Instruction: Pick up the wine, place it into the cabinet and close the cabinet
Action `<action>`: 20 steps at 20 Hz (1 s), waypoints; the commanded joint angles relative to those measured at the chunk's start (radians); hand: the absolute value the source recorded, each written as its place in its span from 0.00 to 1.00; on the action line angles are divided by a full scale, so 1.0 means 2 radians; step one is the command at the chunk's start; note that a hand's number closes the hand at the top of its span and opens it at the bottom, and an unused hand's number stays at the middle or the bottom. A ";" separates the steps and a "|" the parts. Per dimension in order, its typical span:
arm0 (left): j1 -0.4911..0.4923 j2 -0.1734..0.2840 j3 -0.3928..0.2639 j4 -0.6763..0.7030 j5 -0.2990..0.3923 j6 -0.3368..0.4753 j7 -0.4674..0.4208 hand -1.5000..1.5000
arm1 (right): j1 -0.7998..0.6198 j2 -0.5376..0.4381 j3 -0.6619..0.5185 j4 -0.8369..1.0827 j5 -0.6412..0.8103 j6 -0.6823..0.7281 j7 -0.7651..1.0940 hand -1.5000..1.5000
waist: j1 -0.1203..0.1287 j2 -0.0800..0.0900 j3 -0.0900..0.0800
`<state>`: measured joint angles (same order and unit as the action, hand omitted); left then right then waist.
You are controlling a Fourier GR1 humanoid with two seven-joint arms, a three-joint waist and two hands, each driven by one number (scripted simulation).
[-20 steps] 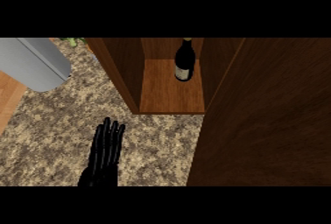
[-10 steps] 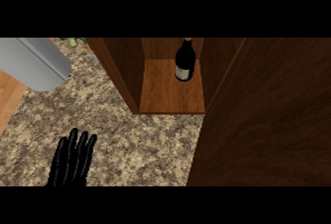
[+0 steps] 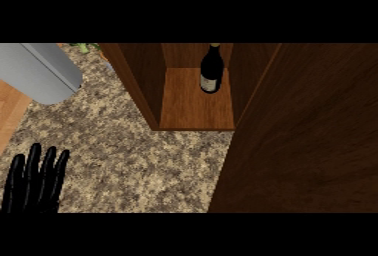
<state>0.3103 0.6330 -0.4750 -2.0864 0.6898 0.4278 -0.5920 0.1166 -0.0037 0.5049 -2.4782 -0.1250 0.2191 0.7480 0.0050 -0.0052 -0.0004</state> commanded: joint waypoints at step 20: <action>0.039 0.069 0.191 0.042 0.108 -0.156 0.037 0.00 | -0.106 0.000 0.236 0.035 0.124 -0.187 -0.029 1.00 | -0.001 -0.001 -0.002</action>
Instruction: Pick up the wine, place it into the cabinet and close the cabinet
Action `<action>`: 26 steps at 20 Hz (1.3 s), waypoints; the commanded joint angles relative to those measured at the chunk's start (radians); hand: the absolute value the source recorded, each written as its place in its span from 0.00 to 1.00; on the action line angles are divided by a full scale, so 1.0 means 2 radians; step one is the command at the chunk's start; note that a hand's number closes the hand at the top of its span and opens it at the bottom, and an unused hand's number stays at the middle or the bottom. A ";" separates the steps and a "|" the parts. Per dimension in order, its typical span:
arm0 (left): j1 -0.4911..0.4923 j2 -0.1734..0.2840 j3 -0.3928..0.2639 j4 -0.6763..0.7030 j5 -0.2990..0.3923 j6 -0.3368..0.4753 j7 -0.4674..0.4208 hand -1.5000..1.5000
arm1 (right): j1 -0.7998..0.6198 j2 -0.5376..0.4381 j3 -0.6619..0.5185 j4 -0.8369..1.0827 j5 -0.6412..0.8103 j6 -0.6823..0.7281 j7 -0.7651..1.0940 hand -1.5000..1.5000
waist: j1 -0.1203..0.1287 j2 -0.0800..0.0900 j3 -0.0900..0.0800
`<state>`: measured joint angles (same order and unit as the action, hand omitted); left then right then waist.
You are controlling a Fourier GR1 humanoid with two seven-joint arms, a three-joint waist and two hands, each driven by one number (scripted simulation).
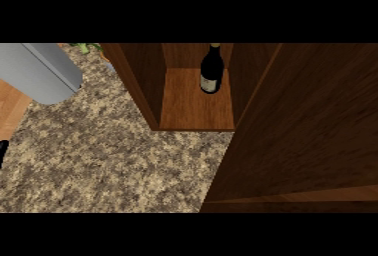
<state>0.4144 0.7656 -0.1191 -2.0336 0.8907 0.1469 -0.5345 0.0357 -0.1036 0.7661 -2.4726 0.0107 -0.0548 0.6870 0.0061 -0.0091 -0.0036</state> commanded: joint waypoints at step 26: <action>-0.077 -0.029 0.015 0.020 0.027 -0.017 0.074 0.00 | -0.537 0.051 -0.058 0.348 -0.103 -0.256 -0.005 1.00 | 0.024 0.008 0.000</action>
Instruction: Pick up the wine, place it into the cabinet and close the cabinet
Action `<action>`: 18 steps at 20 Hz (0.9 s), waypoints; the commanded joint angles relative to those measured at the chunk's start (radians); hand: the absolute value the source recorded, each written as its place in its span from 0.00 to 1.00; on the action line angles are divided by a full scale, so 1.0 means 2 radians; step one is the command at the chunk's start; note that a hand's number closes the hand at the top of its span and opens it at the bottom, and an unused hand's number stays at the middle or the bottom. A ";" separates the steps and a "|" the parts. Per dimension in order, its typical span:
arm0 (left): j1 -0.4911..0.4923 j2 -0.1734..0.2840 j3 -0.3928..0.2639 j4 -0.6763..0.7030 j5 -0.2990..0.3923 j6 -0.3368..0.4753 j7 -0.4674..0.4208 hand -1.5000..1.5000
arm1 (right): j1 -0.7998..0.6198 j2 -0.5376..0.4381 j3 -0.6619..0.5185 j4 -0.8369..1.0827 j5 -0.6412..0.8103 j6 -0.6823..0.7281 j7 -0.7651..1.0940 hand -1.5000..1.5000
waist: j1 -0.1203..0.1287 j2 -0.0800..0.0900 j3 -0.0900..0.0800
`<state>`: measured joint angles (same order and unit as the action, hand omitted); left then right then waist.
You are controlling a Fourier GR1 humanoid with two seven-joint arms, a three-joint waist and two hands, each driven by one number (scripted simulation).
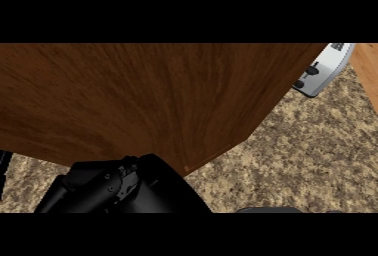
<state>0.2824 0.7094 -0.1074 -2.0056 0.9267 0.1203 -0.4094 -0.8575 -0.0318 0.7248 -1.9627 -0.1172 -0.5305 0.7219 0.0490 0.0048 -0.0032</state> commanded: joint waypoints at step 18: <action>-0.028 -0.041 0.019 0.027 -0.040 -0.005 0.025 0.00 | -0.183 0.016 -0.182 0.436 -0.055 0.121 -0.222 1.00 | -0.012 0.002 0.001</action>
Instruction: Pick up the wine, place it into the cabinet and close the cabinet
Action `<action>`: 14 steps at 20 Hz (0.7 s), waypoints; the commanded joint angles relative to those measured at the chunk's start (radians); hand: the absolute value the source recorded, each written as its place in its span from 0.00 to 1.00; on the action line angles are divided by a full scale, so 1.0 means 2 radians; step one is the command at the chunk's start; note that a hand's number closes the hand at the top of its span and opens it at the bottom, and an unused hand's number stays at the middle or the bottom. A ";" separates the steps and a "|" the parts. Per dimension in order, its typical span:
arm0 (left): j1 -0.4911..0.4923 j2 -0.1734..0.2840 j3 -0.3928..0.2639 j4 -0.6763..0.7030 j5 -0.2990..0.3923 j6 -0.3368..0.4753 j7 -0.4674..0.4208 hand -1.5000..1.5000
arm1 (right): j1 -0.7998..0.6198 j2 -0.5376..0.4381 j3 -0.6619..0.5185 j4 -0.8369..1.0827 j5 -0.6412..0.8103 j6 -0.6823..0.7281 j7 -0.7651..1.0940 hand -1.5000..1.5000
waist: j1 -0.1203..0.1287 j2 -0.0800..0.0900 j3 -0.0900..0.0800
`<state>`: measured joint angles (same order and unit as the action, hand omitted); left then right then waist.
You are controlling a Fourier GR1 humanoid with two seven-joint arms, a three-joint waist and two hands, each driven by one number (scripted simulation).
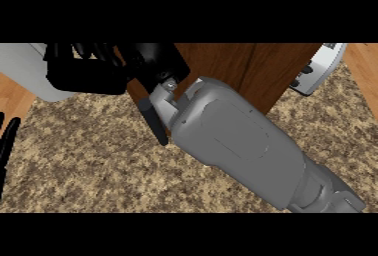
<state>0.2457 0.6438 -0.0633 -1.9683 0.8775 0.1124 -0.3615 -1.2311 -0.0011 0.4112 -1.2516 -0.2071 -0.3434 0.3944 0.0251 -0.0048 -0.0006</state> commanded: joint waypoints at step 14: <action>-0.031 -0.022 -0.006 -0.001 -0.016 0.004 0.023 0.00 | 0.004 -0.058 -0.055 0.142 0.021 0.074 -0.112 1.00 | -0.001 0.008 0.000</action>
<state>0.2047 0.6127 -0.0662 -1.9589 0.8449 0.1068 -0.3279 -1.2197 -0.0280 0.3766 -1.1198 -0.1945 -0.1833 0.1906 0.0371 -0.0401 -0.0082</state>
